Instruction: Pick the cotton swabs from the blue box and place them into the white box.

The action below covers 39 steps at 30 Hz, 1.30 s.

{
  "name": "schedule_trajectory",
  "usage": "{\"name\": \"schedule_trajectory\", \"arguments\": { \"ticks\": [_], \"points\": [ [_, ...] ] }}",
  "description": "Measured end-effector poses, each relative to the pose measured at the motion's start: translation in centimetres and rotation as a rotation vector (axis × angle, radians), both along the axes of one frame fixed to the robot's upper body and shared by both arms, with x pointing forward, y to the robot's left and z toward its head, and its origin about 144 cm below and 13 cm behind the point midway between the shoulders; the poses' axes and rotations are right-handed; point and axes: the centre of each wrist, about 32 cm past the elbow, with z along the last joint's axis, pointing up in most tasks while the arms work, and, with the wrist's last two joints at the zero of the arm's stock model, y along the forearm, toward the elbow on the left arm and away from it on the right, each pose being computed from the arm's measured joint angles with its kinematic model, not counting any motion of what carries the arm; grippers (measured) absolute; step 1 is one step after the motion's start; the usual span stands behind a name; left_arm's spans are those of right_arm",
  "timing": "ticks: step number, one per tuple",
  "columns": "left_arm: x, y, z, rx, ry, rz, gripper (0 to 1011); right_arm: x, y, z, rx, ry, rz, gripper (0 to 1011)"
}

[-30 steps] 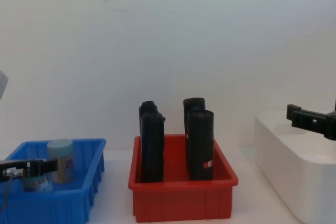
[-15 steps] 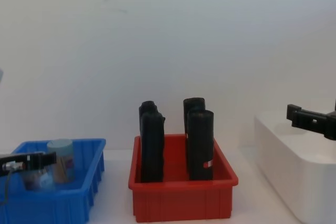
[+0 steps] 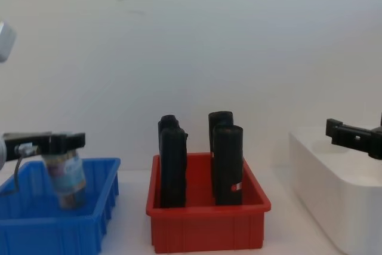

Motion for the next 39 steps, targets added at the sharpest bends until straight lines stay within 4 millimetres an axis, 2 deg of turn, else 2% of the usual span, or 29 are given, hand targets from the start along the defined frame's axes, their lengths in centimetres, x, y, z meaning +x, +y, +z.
{"name": "schedule_trajectory", "arguments": {
  "ticks": [24, 39],
  "points": [
    [-1.0, -1.8, 8.0, 0.120, -0.119, -0.365, 673, 0.0, 0.0, 0.0, 0.000, 0.000, 0.000, 1002],
    [-0.8, -3.9, 11.2, 0.176, -0.178, -0.600, 673, 0.0, 0.0, 0.0, 0.000, 0.000, 0.000, 1002]
  ]
}}
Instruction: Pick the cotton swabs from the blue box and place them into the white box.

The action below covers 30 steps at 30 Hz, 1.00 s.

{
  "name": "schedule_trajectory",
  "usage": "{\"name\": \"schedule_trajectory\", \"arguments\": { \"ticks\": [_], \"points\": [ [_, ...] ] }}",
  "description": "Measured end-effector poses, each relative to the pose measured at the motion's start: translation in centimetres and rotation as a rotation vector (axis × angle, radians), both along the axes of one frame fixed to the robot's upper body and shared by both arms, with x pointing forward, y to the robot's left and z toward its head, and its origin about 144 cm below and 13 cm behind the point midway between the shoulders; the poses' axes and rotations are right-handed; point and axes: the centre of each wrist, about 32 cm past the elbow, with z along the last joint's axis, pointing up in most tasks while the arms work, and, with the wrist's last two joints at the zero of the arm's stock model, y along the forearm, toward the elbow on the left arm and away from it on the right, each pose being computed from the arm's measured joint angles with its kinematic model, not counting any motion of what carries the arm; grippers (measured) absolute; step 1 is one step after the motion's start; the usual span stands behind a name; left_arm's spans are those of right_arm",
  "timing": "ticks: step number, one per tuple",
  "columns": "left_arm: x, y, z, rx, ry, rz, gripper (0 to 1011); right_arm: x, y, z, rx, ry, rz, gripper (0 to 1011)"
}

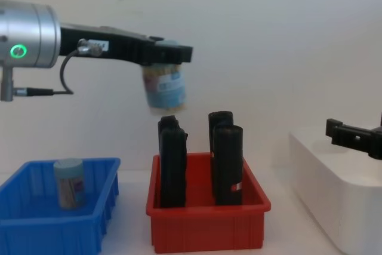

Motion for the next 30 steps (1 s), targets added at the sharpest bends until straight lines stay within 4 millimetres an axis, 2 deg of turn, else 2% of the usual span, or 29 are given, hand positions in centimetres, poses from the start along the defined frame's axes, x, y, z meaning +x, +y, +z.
{"name": "schedule_trajectory", "arguments": {
  "ticks": [14, 30],
  "points": [
    [0.5, -2.2, 1.5, 0.047, -0.033, -0.179, 672, 0.0, 0.0, 0.0, 0.000, 0.000, 0.000, 1002],
    [0.7, -2.9, 2.1, 0.065, -0.044, -0.238, 673, 0.0, -0.1, 0.0, -0.003, -0.001, 0.003, 1002]
  ]
}}
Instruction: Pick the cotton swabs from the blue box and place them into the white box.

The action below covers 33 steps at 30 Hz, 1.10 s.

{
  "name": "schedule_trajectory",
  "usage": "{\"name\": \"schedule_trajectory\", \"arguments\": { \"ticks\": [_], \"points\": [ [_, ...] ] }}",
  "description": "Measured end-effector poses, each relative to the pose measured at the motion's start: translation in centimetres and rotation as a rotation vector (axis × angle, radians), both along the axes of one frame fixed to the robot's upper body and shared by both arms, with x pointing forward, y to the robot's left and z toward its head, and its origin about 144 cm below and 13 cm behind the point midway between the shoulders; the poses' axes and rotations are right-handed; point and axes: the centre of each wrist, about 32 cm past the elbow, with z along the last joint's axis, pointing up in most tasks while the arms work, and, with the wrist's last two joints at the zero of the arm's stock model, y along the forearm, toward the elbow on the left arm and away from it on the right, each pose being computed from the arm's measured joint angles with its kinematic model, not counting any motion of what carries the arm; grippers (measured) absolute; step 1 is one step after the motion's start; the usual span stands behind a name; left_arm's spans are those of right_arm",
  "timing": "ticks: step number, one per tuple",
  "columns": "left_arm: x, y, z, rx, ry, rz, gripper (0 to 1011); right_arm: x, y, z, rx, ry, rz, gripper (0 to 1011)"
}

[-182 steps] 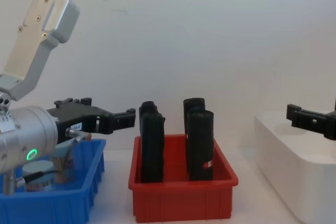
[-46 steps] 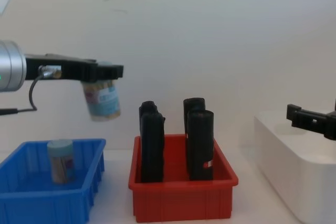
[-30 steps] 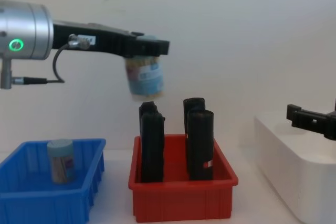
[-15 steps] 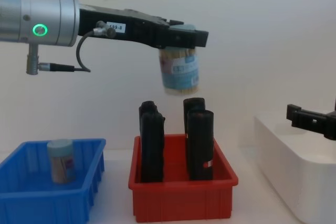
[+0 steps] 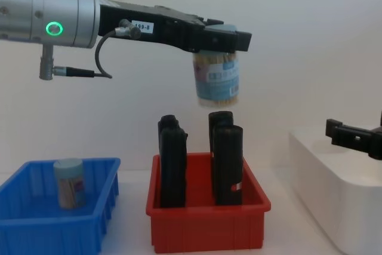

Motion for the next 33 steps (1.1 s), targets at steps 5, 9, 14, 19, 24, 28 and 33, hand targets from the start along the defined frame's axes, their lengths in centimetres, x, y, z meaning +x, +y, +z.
{"name": "schedule_trajectory", "arguments": {
  "ticks": [5, 9, 14, 19, 24, 28, 33],
  "points": [
    [0.0, -0.1, 0.1, 0.003, -0.001, -0.010, 673, 0.1, -0.4, 0.1, -0.018, -0.003, 0.022, 1002],
    [0.0, -0.2, 0.1, 0.004, -0.002, -0.013, 673, 0.4, -0.8, 0.2, -0.035, -0.003, 0.048, 1002],
    [0.0, -0.2, 0.1, 0.006, -0.003, -0.017, 673, 1.0, -1.4, 0.3, -0.056, -0.002, 0.098, 1002],
    [0.0, -0.2, 0.2, 0.007, -0.003, -0.020, 673, 1.9, -2.0, 0.5, -0.075, -0.004, 0.161, 1002],
    [0.0, -0.3, 0.2, 0.007, -0.003, -0.022, 673, 2.8, -2.4, 0.8, -0.088, -0.011, 0.223, 1002],
    [0.0, -0.3, 0.2, 0.008, -0.003, -0.023, 673, 3.7, -2.5, 1.2, -0.095, -0.021, 0.270, 1002],
    [0.1, -0.3, 0.2, 0.008, -0.004, -0.023, 673, 4.9, -2.5, 1.8, -0.096, -0.034, 0.333, 1002]
  ]
}}
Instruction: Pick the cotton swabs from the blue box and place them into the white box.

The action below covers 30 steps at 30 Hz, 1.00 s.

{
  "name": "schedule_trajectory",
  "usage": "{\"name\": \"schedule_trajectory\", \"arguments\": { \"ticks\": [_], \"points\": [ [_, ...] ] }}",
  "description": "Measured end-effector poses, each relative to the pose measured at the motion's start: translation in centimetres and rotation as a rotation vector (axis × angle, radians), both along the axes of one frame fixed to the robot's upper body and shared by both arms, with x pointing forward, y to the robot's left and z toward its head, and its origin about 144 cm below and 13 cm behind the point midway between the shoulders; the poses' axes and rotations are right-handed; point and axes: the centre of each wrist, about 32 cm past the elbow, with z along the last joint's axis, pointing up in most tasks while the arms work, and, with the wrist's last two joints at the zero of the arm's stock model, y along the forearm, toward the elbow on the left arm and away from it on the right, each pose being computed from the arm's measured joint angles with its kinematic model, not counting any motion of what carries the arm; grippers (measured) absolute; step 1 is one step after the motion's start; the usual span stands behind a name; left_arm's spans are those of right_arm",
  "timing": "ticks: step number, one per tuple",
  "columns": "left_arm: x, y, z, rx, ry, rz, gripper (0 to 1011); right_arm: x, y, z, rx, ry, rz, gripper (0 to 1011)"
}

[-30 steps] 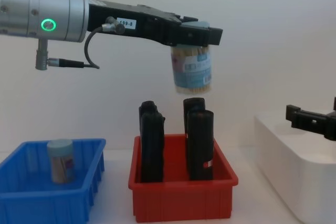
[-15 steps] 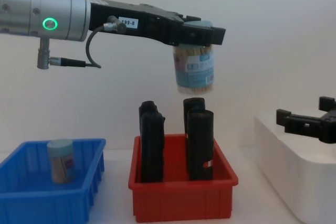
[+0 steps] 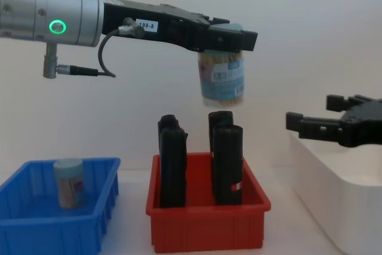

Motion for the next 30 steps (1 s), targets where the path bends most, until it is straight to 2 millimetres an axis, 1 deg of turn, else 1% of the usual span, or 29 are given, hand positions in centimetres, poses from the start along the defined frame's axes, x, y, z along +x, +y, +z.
{"name": "schedule_trajectory", "arguments": {
  "ticks": [13, 30],
  "points": [
    [0.0, 0.0, 0.0, 0.000, 0.000, -0.001, 673, 3.0, 0.5, 1.2, 0.022, -0.008, 0.173, 1002],
    [0.0, 0.0, 0.0, 0.000, 0.000, -0.001, 673, 5.6, 1.6, 2.2, 0.016, 0.007, 0.323, 1002]
  ]
}}
